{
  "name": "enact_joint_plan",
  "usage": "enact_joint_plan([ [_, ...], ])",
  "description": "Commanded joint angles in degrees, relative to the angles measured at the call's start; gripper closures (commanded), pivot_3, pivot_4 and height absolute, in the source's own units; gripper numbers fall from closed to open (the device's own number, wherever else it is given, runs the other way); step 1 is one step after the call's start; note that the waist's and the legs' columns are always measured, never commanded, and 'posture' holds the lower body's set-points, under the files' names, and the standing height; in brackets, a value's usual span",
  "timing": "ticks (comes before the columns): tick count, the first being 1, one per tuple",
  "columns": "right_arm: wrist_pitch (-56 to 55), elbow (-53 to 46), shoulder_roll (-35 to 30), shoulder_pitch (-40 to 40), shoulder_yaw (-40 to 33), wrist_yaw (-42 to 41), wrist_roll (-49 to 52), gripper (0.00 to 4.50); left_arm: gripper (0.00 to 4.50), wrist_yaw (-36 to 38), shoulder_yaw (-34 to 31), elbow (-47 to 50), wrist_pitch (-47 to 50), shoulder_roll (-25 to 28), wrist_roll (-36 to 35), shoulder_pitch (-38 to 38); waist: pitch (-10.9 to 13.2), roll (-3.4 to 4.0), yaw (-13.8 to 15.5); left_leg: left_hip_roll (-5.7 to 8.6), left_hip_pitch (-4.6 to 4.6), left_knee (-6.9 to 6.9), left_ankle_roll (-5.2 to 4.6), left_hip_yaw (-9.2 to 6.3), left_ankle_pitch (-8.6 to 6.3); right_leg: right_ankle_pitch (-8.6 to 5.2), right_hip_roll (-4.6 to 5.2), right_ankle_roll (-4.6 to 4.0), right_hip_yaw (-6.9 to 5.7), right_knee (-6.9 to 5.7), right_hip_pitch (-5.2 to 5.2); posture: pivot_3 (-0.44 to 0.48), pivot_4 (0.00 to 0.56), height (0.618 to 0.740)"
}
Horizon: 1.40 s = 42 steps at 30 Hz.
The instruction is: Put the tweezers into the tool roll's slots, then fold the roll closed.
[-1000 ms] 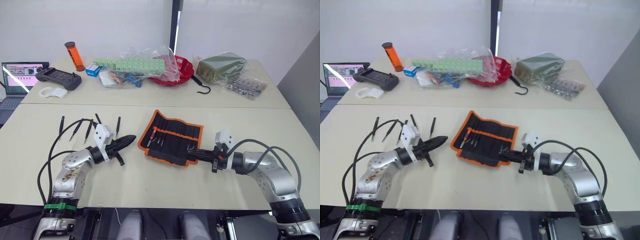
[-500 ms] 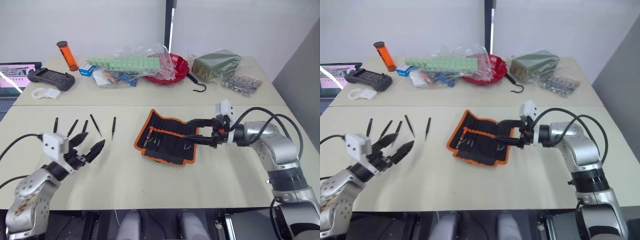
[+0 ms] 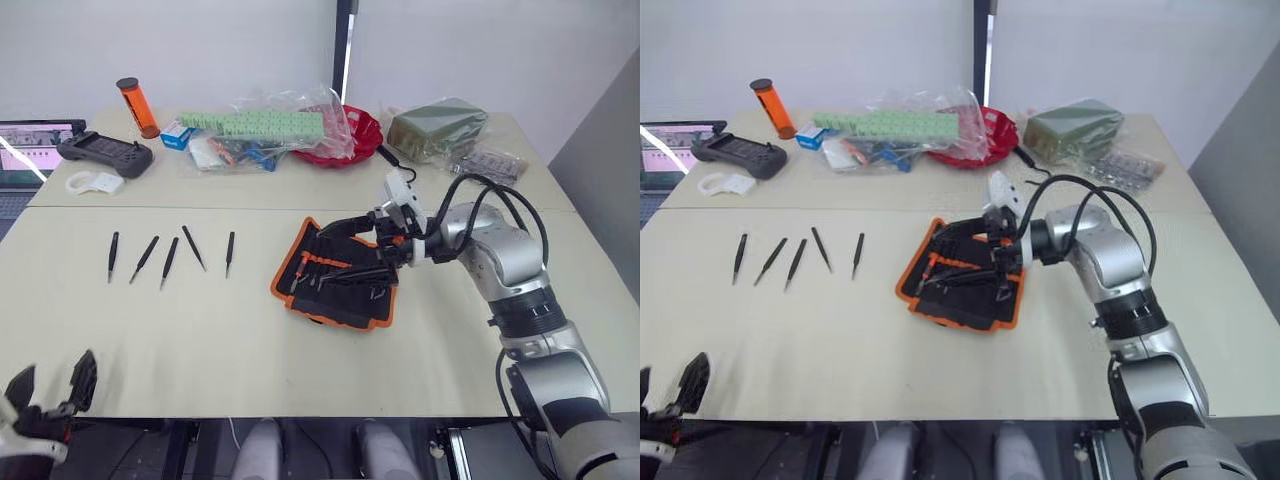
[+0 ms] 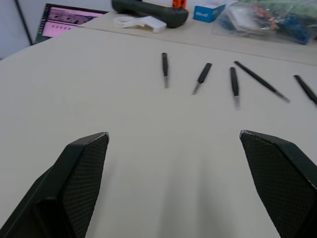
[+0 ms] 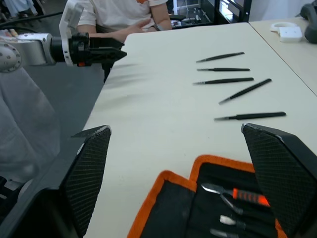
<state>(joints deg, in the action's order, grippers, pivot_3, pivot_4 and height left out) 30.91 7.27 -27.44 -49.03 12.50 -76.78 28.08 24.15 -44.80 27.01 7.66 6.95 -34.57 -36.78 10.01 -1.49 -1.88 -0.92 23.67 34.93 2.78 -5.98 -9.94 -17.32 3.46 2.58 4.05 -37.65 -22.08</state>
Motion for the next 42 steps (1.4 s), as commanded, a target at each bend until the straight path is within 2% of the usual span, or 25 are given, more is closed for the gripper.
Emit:
enact_joint_plan([
  [1, 0.25, 0.32, 0.58, -1.62, -1.15, -0.61, 0.64, 0.02, 0.00, -0.62, -0.05, 0.67, -3.14, -0.71, 0.60, -1.11, -0.01, -0.03, 0.15, 0.01, 0.02, 0.01, 0.00, 0.00, 0.00, 0.00, 0.00, 0.00, 0.00, 0.00, 0.00, 0.000, 0.150, 0.740],
  [6, 1.40, -1.88, 0.69, -1.15, -1.73, -0.18, 1.41, 0.02, 0.00, -2.46, 0.03, -0.88, -3.72, 0.15, 1.08, -0.02, -0.01, -0.03, -0.01, 0.00, 0.06, 0.01, 0.00, 0.01, 0.00, 0.00, -0.02, 0.00, 0.00, 0.00, -0.06, 0.000, 0.150, 0.740],
  [11, 2.75, -5.00, 0.47, 0.10, -2.59, 1.98, 1.63, 0.02, 0.00, -8.26, -0.45, -4.35, 0.71, 5.91, 2.50, 6.18, -0.01, -0.03, 0.00, 0.00, 0.06, 0.01, 0.00, 0.00, 0.00, 0.00, -0.04, 0.00, -0.01, -0.12, -0.09, 0.000, 0.150, 0.740],
  [15, 4.43, -9.01, -0.36, 2.21, -3.35, 4.42, 1.90, 0.02, 0.00, -11.46, 0.47, -8.51, 7.02, 12.47, 2.25, 13.62, -0.02, -0.04, 0.00, 0.01, 0.05, 0.04, 0.00, 0.00, 0.00, 0.00, -0.03, 0.00, -0.01, -0.21, -0.09, 0.000, 0.150, 0.740],
  [20, 7.16, -14.61, -1.61, 5.43, -5.26, 8.78, 2.20, 0.02, 0.00, -13.67, 3.16, -18.96, 16.88, 21.34, 2.83, 25.95, -0.02, -0.05, -0.08, 0.04, -0.01, 0.05, 0.00, -0.06, 0.01, 0.00, -0.03, 0.01, -0.06, -0.39, -0.11, 0.000, 0.150, 0.740],
  [24, 8.53, -17.72, -2.19, 7.17, -6.09, 11.43, 2.41, 0.02, 0.00, -13.54, 7.12, -25.86, 20.00, 26.01, 5.21, 35.18, -0.03, -0.06, -0.24, 0.01, 0.00, 0.03, 0.00, -0.08, 0.01, 0.00, -0.05, 0.01, -0.08, -0.43, -0.15, 0.000, 0.150, 0.740],
  [29, 10.50, -20.84, -3.47, 8.71, -7.10, 14.19, 3.30, 0.02, 0.00, -14.86, 12.45, -35.71, 20.97, 28.96, 9.67, 46.54, -0.04, -0.08, -0.36, 0.02, -0.01, 0.01, 0.00, -0.07, 0.01, 0.00, -0.03, 0.01, -0.08, -0.43, -0.16, 0.000, 0.150, 0.740],
  [32, 11.56, -22.36, -4.49, 9.22, -7.33, 15.18, 4.12, 0.02, 0.00, -14.50, 14.77, -40.62, 20.42, 28.96, 11.24, 52.01, -0.04, -0.08, -0.37, 0.03, 0.01, 0.01, 0.00, -0.08, 0.01, 0.01, -0.02, 0.01, -0.09, -0.44, -0.17, 0.000, 0.150, 0.740],
  [37, 12.98, -23.60, -5.14, 9.02, -7.49, 16.84, 4.89, 0.02, 0.00, -16.61, 16.47, -46.62, 22.58, 28.94, 13.16, 58.45, -0.04, -0.09, -0.56, 0.03, 0.02, 0.01, 0.00, -0.09, 0.01, 0.02, -0.03, 0.02, -0.10, -0.47, -0.20, 0.000, 0.150, 0.740],
  [42, 12.65, -23.57, -6.08, 9.26, -6.84, 17.36, 4.57, 0.02, 0.00, -17.56, 16.65, -48.96, 23.70, 29.42, 14.25, 61.68, -0.04, -0.10, -0.55, 0.04, 0.03, 0.01, -0.01, -0.09, 0.01, 0.02, -0.01, 0.03, -0.09, -0.49, -0.20, 0.000, 0.150, 0.740],
])
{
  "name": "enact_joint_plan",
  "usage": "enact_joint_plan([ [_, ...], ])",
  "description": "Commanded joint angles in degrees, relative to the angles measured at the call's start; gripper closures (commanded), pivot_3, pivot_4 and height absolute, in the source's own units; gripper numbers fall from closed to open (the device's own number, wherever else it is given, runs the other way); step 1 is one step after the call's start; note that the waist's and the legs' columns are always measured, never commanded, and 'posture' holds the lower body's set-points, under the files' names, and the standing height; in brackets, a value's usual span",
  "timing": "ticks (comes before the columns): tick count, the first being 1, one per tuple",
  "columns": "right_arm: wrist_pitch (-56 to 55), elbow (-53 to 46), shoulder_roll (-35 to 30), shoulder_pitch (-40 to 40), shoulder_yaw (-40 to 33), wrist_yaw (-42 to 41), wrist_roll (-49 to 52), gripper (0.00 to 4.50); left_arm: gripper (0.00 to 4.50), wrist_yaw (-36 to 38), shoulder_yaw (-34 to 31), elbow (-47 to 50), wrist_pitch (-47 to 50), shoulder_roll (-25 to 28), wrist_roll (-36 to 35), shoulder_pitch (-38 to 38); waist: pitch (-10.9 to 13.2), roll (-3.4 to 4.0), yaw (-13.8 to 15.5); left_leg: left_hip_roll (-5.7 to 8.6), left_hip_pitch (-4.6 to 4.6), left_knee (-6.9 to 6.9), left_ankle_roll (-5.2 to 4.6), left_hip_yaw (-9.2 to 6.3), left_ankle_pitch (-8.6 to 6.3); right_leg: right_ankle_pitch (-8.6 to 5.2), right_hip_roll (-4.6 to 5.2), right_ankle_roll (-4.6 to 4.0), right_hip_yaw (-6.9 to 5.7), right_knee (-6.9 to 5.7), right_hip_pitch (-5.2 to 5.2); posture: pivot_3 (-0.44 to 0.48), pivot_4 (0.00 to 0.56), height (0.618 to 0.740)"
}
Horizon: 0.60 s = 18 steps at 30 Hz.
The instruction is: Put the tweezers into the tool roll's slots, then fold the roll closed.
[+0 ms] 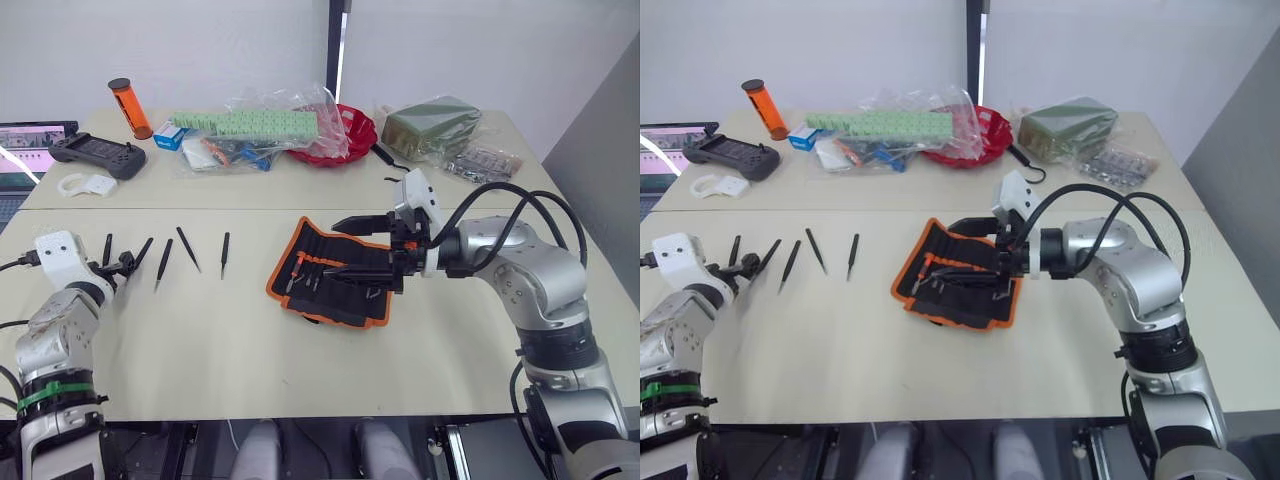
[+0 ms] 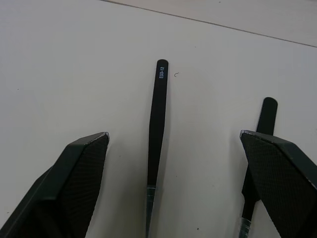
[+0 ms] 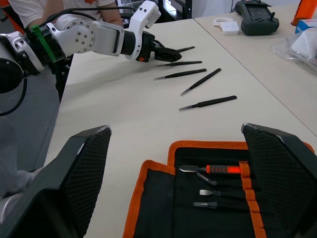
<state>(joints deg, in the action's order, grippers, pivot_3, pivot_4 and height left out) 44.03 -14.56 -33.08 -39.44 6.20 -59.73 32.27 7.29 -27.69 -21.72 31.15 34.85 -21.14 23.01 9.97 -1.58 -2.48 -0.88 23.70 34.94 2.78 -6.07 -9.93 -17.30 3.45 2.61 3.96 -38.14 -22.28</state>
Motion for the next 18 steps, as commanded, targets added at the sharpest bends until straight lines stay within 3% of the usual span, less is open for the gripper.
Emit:
enact_joint_plan([
  [1, -0.62, -1.63, -0.61, -0.28, -0.40, 0.40, 0.21, 0.02, 0.00, -0.65, -0.35, -0.32, 0.39, 1.80, 1.15, 2.18, 0.00, 0.00, 0.05, 0.00, 0.00, 0.00, 0.00, -0.01, 0.00, 0.00, 0.00, 0.00, -0.01, -0.02, 0.00, 0.000, 0.150, 0.740],
  [4, -1.22, -1.49, -1.03, 0.15, 0.14, 0.62, -0.61, 0.02, 0.00, -0.51, -0.18, -0.23, 1.06, 2.10, 1.83, 2.35, 0.00, 0.00, 0.05, 0.01, 0.01, 0.01, 0.00, -0.02, 0.00, 0.00, 0.00, 0.01, -0.01, -0.01, 0.00, 0.000, 0.150, 0.740],
  [7, -1.79, -1.27, -1.52, 0.41, 1.25, 0.84, -1.90, 0.00, 0.77, -0.48, 0.19, -0.81, 1.83, 2.35, 2.54, 2.40, 0.00, 0.00, 0.06, 0.01, 0.01, 0.01, 0.00, -0.02, 0.00, 0.01, 0.01, 0.01, -0.01, -0.02, 0.00, 0.000, 0.150, 0.740],
  [18, -3.83, -0.26, -1.36, 0.81, 3.12, 1.03, -4.44, 0.00, 4.48, -1.29, -0.88, -2.78, 4.15, 1.20, 2.53, 3.55, 0.00, 0.00, 0.39, 0.03, 0.00, 0.05, 0.00, -0.02, 0.00, 0.01, 0.02, 0.02, -0.01, -0.04, 0.01, 0.000, 0.150, 0.740],
])
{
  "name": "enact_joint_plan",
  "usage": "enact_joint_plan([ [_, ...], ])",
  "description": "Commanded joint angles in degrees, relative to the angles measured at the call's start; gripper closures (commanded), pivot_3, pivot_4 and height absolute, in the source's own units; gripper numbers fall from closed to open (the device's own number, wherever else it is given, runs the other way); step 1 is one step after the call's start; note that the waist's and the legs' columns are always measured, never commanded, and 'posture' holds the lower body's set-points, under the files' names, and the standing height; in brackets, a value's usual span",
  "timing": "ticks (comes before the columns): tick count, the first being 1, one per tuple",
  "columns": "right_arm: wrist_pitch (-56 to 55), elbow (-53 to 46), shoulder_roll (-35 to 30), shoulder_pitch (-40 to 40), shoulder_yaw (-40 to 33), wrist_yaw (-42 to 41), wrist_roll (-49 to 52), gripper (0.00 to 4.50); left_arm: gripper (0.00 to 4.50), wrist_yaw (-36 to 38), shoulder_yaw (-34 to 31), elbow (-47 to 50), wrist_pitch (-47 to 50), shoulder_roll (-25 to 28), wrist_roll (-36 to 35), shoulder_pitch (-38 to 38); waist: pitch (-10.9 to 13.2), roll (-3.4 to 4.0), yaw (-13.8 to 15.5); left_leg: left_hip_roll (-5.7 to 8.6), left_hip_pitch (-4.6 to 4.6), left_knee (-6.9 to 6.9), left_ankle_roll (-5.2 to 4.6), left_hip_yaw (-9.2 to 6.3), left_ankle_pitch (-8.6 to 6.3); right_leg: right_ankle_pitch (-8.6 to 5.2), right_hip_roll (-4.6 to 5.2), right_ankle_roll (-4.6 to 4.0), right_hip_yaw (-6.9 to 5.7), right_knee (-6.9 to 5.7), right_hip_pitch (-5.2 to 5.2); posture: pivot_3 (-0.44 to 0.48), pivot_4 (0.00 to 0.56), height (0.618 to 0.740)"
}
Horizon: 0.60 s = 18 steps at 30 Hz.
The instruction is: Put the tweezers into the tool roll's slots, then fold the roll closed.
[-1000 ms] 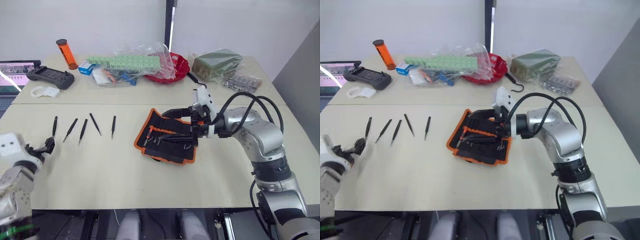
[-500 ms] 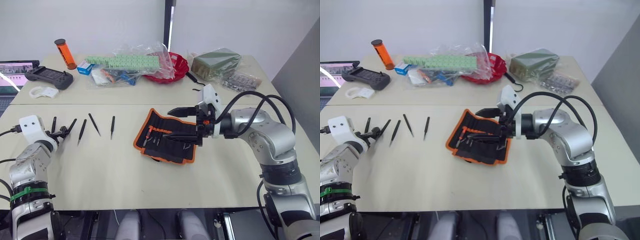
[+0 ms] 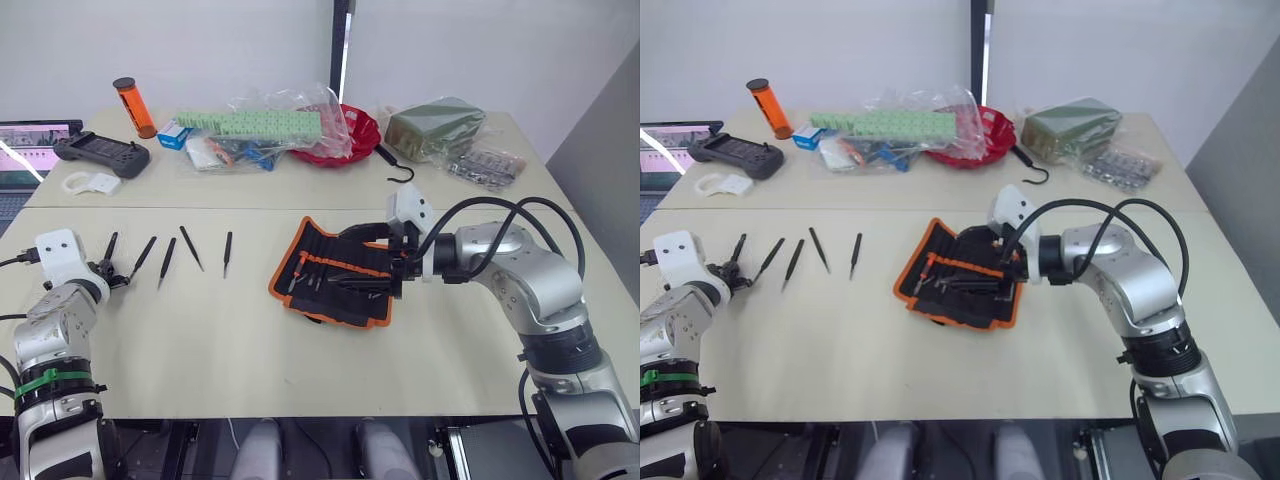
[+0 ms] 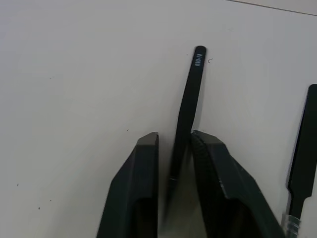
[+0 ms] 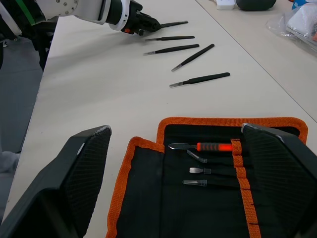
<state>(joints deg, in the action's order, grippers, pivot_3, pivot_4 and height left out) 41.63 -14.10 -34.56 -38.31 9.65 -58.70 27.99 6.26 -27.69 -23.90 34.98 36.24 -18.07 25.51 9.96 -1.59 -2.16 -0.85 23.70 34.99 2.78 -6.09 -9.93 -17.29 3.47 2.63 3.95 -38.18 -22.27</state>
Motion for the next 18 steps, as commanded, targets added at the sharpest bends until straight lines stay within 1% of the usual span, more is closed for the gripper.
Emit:
enact_joint_plan([
  [1, -1.56, -0.68, 0.17, -0.26, -0.27, 0.00, -0.24, 0.00, 4.48, -0.44, -1.30, -0.45, 0.31, -0.63, -0.90, 1.26, 0.00, 0.00, 0.11, 0.00, 0.00, 0.02, 0.00, 0.00, 0.00, 0.00, 0.00, 0.00, 0.00, -0.01, 0.00, 0.000, 0.150, 0.740],
  [7, -2.08, -0.32, 0.31, 0.03, 0.22, -0.12, -0.82, 0.00, 4.48, -0.97, -3.00, 2.77, -1.59, -0.97, -0.83, 0.40, 0.00, 0.00, 0.11, 0.00, 0.00, 0.05, 0.00, 0.00, 0.00, 0.01, 0.00, 0.01, 0.00, -0.04, 0.00, 0.000, 0.150, 0.740],
  [11, -2.83, 0.88, -0.30, -0.17, -0.56, -0.88, -0.94, 0.00, 4.48, -0.56, -4.29, 7.17, -3.54, -0.50, -0.96, -0.98, -0.01, -0.02, -0.02, -0.01, 0.01, 0.04, 0.00, 0.00, 0.00, 0.01, 0.00, 0.00, 0.00, -0.04, -0.01, 0.000, 0.150, 0.740],
  [14, -3.90, 2.19, -0.92, -0.48, -1.02, -1.43, -1.36, 0.00, 4.48, -0.11, -4.42, 11.46, -3.17, -0.15, -0.95, -2.16, -0.01, -0.02, 0.04, -0.01, 0.01, 0.03, 0.00, 0.00, 0.00, 0.01, 0.00, 0.00, 0.00, -0.04, -0.01, 0.000, 0.150, 0.740],
  [18, -5.78, 3.83, -1.84, -0.63, -1.74, -2.07, -2.20, 0.00, 4.48, 3.73, -1.44, 18.09, -3.05, 1.19, -0.12, -3.97, -0.01, -0.02, 0.04, 0.00, 0.03, 0.04, 0.00, 0.00, 0.00, 0.01, 0.01, 0.00, 0.01, -0.02, -0.01, 0.000, 0.150, 0.740],
])
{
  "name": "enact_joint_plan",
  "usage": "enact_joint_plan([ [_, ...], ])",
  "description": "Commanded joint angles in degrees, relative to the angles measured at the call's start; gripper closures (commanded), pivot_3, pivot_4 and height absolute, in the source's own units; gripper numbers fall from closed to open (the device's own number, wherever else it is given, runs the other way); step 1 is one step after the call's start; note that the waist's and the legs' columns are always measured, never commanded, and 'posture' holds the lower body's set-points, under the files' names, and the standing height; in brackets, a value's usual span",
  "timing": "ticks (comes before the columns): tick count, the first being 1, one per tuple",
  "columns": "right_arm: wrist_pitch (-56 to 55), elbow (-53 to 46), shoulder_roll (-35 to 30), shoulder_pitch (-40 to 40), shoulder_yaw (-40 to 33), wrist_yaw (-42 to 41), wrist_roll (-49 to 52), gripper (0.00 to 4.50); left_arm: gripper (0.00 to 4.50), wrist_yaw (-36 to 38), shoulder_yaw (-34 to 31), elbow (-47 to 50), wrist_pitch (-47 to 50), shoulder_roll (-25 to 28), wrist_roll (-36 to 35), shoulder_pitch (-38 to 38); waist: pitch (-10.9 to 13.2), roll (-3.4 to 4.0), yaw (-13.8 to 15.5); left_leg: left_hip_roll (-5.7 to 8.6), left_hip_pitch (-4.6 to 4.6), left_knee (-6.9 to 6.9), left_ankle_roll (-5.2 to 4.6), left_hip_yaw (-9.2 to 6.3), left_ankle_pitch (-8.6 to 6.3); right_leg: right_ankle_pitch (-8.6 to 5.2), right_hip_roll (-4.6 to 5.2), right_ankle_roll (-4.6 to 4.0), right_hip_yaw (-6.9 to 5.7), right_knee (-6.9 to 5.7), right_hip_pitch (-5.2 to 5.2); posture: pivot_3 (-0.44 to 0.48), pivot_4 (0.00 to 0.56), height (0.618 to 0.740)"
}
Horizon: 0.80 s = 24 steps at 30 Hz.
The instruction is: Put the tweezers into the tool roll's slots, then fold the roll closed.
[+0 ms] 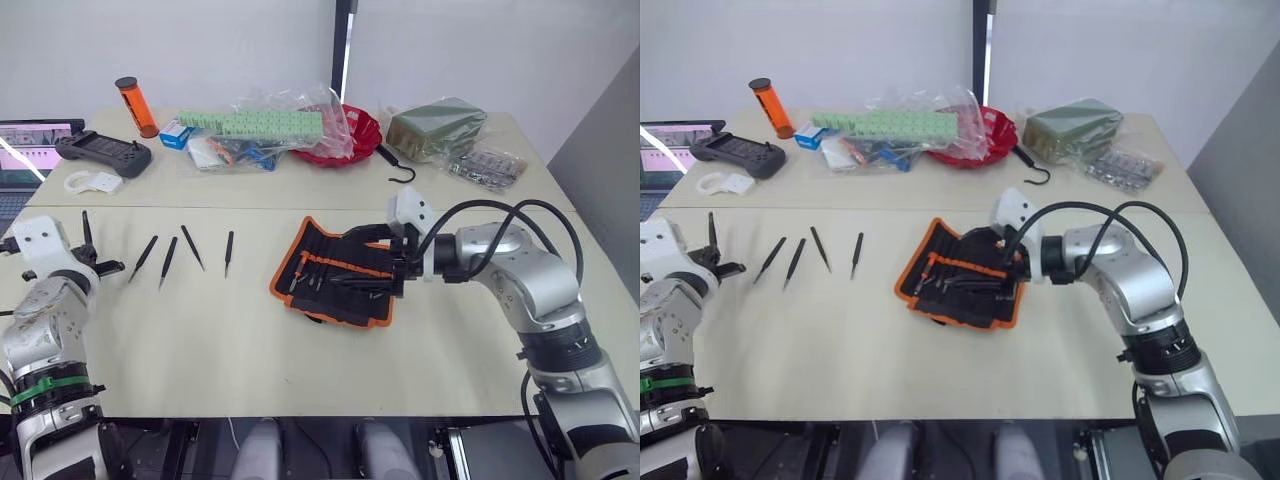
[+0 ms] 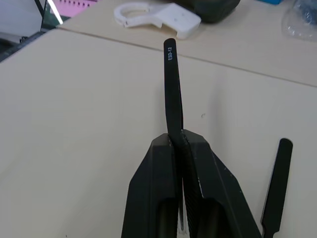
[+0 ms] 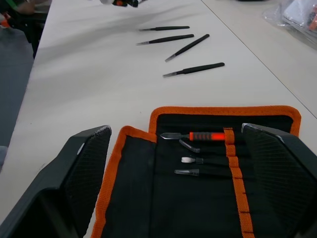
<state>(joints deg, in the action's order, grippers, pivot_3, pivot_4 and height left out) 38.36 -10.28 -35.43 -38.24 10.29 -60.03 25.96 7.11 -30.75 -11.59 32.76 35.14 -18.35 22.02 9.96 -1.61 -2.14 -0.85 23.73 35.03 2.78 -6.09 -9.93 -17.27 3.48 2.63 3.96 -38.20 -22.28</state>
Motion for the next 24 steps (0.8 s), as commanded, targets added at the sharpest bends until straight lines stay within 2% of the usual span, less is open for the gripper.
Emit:
enact_joint_plan([
  [1, -3.03, 0.30, -1.28, -0.50, -2.68, -0.88, -0.26, 0.00, 4.48, 4.55, 1.96, 7.90, -0.12, 2.07, -1.29, -0.54, 0.00, 0.00, 0.07, 0.00, 0.00, -0.01, 0.00, 0.00, 0.00, 0.00, 0.00, 0.00, 0.00, -0.01, 0.00, 0.000, 0.150, 0.740],
  [6, -5.93, 0.38, -3.94, 2.34, -4.06, -2.94, -0.49, 0.00, 4.48, 13.69, 7.08, 17.51, 3.43, 3.97, -5.15, -0.53, 0.01, -0.01, 0.38, 0.01, 0.04, 0.03, 0.00, -0.01, 0.00, 0.00, 0.00, 0.00, 0.00, 0.04, 0.02, 0.000, 0.150, 0.740],
  [11, -10.40, 4.62, -5.32, 5.12, -5.21, -3.66, -2.05, 0.00, 4.48, 24.34, 19.94, 32.15, 12.58, 8.56, -10.21, 0.02, 0.02, 0.00, 0.16, 0.00, 0.05, 0.02, 0.00, 0.00, 0.00, 0.00, -0.03, 0.01, 0.01, 0.08, 0.03, 0.000, 0.150, 0.740],
  [14, -12.30, 6.73, -4.22, 5.92, -5.56, -3.17, -2.54, 0.88, 4.50, 23.63, 23.14, 36.21, 18.59, 8.05, -12.64, 2.14, 0.03, 0.06, -0.22, -0.01, 0.03, 0.02, 0.00, 0.06, 0.00, -0.01, -0.04, 0.02, 0.07, 0.09, 0.03, 0.000, 0.150, 0.740],
  [16, -14.89, 8.94, -3.52, 6.57, -5.05, -3.21, -3.71, 1.51, 4.50, 20.38, 25.17, 38.11, 25.34, 6.46, -13.65, 4.53, 0.03, 0.05, -0.48, -0.06, 0.02, 0.00, -0.01, 0.05, 0.00, -0.01, -0.09, 0.02, 0.06, 0.07, 0.02, 0.000, 0.150, 0.740],
  [21, -21.62, 17.04, -0.65, 5.78, -3.60, -3.09, -7.67, 3.21, 4.50, 12.41, 26.43, 39.17, 40.91, -4.46, -17.50, 13.10, 0.04, 0.04, -0.26, 0.00, 0.07, 0.15, -0.01, 0.04, 0.01, -0.01, -0.07, 0.04, 0.06, 0.02, 0.04, 0.000, 0.150, 0.740],
  [24, -25.51, 22.80, 1.47, 4.42, -2.73, -3.32, -9.99, 4.26, 4.50, 14.89, 28.22, 38.35, 41.94, -6.74, -19.41, 15.84, 0.04, 0.04, -0.30, 0.01, 0.09, 0.24, -0.01, 0.02, 0.01, 0.01, -0.07, 0.08, 0.06, 0.01, 0.07, 0.000, 0.150, 0.740],
])
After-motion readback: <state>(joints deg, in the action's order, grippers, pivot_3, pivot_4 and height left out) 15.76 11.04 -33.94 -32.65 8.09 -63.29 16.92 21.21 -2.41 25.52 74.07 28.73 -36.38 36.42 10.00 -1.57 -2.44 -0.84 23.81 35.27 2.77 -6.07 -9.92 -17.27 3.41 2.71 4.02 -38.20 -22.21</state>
